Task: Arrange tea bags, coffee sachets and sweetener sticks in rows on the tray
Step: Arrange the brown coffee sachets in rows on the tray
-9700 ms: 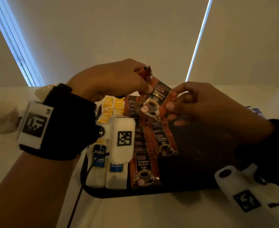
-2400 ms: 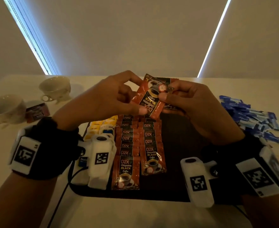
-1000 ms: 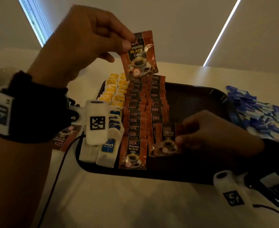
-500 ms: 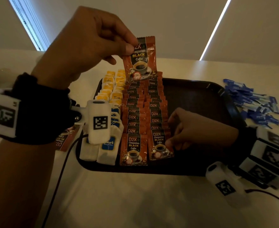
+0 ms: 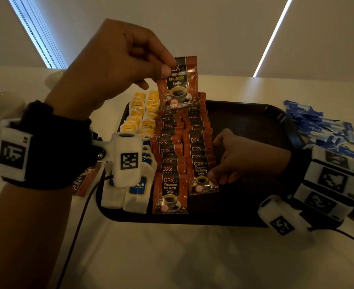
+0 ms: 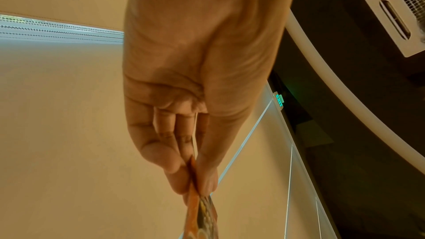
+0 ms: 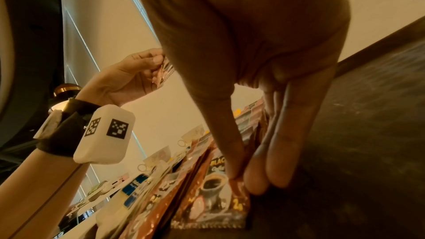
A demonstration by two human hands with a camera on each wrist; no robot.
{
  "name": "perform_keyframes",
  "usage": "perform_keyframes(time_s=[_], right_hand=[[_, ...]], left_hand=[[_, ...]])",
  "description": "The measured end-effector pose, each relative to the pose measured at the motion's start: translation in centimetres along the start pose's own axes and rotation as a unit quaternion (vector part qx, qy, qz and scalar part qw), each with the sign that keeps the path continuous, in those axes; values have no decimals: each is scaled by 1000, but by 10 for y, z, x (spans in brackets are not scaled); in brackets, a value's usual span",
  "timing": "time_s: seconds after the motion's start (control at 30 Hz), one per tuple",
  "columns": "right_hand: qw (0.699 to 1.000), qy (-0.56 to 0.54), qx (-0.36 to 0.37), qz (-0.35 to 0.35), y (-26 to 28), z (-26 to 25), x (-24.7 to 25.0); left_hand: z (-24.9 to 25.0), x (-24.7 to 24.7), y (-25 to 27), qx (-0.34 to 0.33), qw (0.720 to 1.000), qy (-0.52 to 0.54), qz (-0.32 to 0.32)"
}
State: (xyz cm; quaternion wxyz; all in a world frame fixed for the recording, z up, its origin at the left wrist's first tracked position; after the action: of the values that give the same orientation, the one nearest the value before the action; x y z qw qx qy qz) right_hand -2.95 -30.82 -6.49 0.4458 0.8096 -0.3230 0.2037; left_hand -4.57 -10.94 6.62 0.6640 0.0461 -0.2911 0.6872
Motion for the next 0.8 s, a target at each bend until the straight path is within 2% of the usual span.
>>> perform_keyframes(time_s=[0.17, 0.23, 0.33, 0.47, 0.57, 0.73, 0.8], right_hand=[[998, 33, 19, 44, 16, -6, 15], [994, 49, 57, 83, 27, -15, 24], [982, 10, 132, 135, 42, -31, 32], [973, -26, 172, 154, 50, -35, 30], [979, -46, 153, 129, 50, -24, 28], [998, 22, 56, 9, 40, 8, 10], [999, 25, 26, -23, 36, 16, 4]], left_hand=[[-4, -8, 1, 17, 998, -20, -60], [-6, -16, 3, 27, 993, -34, -110], [-4, -30, 9, 34, 981, -38, -190], [2, -47, 12, 26, 971, -16, -239], [-1, -59, 16, 36, 958, -25, -283], [-23, -47, 8, 74, 959, -72, -265], [-33, -45, 10, 106, 942, -117, -295]])
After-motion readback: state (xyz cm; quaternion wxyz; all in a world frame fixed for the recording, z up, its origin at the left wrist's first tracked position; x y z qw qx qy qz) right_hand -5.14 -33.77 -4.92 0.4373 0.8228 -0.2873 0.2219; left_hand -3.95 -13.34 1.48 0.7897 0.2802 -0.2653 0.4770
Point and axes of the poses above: each hand's wrist, its own y-axis away from the middle knuckle, its own x-axis out of the back of the hand, z = x × y, the point moved 6 cm from there along -y, towards the middle knuckle, and after that the axes turned 6 degrees about y, right-handed, at the moved point
